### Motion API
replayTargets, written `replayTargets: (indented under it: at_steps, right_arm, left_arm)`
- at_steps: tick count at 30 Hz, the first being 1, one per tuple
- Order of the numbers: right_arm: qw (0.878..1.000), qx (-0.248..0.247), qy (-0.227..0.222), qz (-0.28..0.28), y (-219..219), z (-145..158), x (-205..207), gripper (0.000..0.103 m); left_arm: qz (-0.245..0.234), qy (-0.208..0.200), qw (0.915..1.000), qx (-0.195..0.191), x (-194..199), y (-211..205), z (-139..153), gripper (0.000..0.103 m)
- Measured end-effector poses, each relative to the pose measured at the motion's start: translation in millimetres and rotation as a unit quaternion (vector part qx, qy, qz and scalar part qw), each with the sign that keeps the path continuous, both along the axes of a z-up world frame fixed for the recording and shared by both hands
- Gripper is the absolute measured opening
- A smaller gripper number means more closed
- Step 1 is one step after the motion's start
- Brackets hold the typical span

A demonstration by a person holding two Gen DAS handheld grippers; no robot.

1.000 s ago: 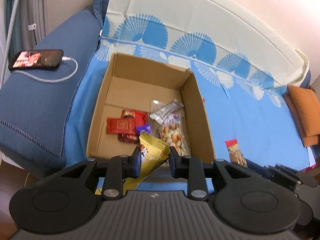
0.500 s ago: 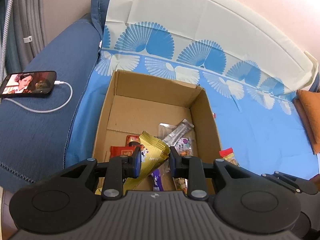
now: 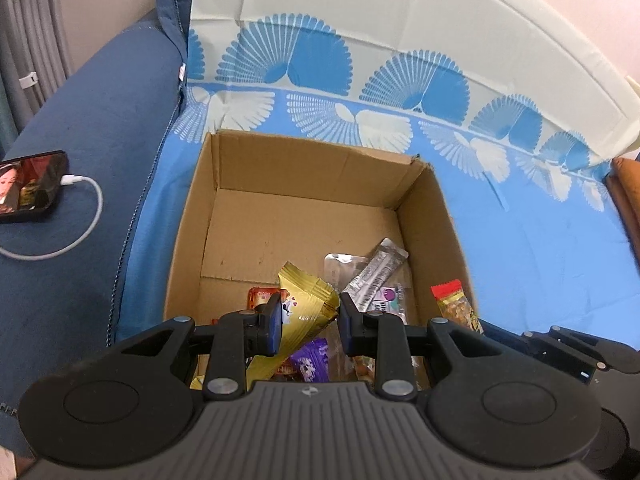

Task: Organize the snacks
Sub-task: 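Lower both tools into the box and open them to release the candies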

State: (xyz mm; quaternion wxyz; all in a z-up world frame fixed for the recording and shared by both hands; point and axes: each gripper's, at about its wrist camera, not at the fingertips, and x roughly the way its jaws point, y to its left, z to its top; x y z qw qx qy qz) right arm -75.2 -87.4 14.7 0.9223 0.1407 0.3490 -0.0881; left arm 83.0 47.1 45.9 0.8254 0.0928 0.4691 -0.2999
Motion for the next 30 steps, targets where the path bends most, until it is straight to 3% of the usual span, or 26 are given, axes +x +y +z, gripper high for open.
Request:
replayTargets:
  at_steps: [18,19,20,21,22,23,24,26,30]
  right_arm:
    - [0.999,0.017,0.036,0.008,-10,-36,36,0.022]
    - [0.999,0.017,0.037,0.008,-10,-36,37,0.023]
    - [0.999,0.015,0.037,0.005,-11,-35,39,0.024]
    - [0.999,0.013,0.037,0.002,-11,-34,39,0.033]
    - [0.999,0.012,0.037,-0.001,-11,-31,38,0.042]
    - [0.999,0.011,0.034,-0.003,-11,-28,37,0.063]
    - [1.0,0.008,0.03,-0.005,-11,-24,34,0.075]
    - [1.0,-0.004,0.021,0.008,-6,-15,27,0.076]
    - [0.999,-0.023,0.021,0.029,9,-3,6,0.082]
  left_arm:
    - [-0.002,0.021,0.9989,0.042,29,-22,-45,0.032]
    - [-0.001,0.023,0.9987,0.045,29,-22,-46,0.035]
    - [0.004,0.022,0.9985,0.049,30,-21,-45,0.048]
    - [0.013,0.016,0.9984,0.052,30,-19,-43,0.074]
    - [0.018,0.006,0.9984,0.052,28,-17,-40,0.089]
    - [0.022,-0.006,0.9985,0.05,26,-13,-35,0.102]
    - [0.025,-0.023,0.9985,0.043,21,-8,-30,0.103]
    - [0.02,-0.038,0.9978,0.05,11,-2,-24,0.103]
    - [0.023,-0.025,0.997,0.07,-13,15,-25,0.103]
